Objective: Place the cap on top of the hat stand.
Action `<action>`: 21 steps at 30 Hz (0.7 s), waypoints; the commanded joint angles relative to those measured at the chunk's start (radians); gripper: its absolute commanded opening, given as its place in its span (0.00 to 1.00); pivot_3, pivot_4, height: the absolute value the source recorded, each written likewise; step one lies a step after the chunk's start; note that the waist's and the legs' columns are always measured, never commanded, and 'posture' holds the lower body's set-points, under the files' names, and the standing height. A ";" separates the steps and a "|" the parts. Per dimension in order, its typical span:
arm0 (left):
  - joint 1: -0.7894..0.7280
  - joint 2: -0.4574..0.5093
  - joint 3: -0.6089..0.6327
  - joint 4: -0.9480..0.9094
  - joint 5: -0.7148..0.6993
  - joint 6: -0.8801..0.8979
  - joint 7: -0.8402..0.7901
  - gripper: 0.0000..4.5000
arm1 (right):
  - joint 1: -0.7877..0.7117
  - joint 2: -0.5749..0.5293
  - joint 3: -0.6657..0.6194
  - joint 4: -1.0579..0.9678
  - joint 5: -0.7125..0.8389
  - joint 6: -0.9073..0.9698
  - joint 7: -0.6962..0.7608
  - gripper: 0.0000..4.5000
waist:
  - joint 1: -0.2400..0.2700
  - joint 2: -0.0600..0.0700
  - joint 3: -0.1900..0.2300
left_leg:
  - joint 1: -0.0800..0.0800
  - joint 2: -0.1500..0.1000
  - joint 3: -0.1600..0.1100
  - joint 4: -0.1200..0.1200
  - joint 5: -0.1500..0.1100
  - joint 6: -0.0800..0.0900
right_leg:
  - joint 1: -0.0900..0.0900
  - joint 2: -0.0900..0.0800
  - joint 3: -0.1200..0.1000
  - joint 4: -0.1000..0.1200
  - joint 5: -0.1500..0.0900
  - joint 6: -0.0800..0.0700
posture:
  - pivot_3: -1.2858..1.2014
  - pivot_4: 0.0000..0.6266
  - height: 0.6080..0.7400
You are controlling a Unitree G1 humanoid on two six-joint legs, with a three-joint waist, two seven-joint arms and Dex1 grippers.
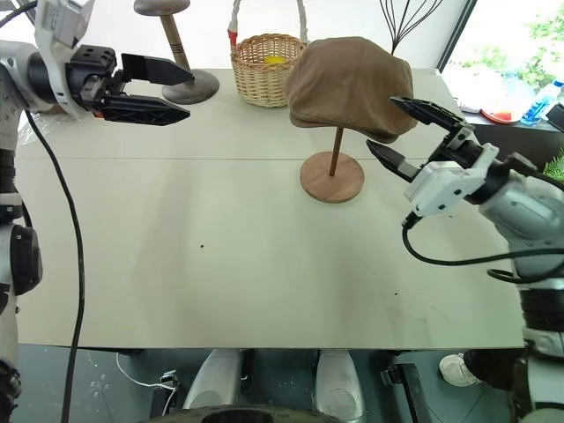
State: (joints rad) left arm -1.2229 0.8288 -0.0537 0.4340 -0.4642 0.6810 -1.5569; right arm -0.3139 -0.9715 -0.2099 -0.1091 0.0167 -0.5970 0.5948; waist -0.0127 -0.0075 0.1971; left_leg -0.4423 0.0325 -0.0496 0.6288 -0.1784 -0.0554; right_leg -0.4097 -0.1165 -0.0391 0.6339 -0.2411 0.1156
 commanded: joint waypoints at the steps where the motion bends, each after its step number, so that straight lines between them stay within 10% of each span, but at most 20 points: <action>1: 0.007 0.031 0.041 -0.010 -0.004 -0.017 -0.007 0.97 | 0.069 -0.061 -0.101 -0.174 0.111 0.165 0.065 0.69 | -0.001 0.000 0.000 | 0.000 0.000 0.000 0.000 0.000 0.000 | 0.000 0.000 0.000 0.000 0.000 -0.001 | 0.52 0.24 0.91; 12: 0.017 0.057 0.065 0.008 -0.005 -0.040 -0.020 0.97 | -0.097 -0.382 -0.354 -0.047 1.025 1.324 0.371 0.69 | 0.001 0.000 0.000 | 0.001 0.001 0.000 0.001 0.000 0.000 | 0.001 -0.001 0.000 -0.001 0.000 -0.004 | 0.52 0.24 0.91; 21: 0.016 0.118 0.081 0.017 0.005 -0.060 -0.031 0.97 | -0.380 -0.509 -0.082 0.264 0.937 1.452 0.668 0.81 | -0.004 0.001 0.001 | -0.002 0.001 0.003 -0.002 -0.001 0.000 | -0.003 -0.001 0.000 -0.003 0.000 -0.003 | 0.52 0.24 0.91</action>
State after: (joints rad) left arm -1.1845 0.9159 -0.0112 0.4573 -0.4611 0.6394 -1.5871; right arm -0.6630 -1.4399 -0.3051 0.1404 0.9764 0.8483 1.2049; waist -0.0164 -0.0068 0.1984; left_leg -0.4446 0.0332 -0.0463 0.6273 -0.1788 -0.0555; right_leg -0.4137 -0.1179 -0.0383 0.6311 -0.2411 0.1123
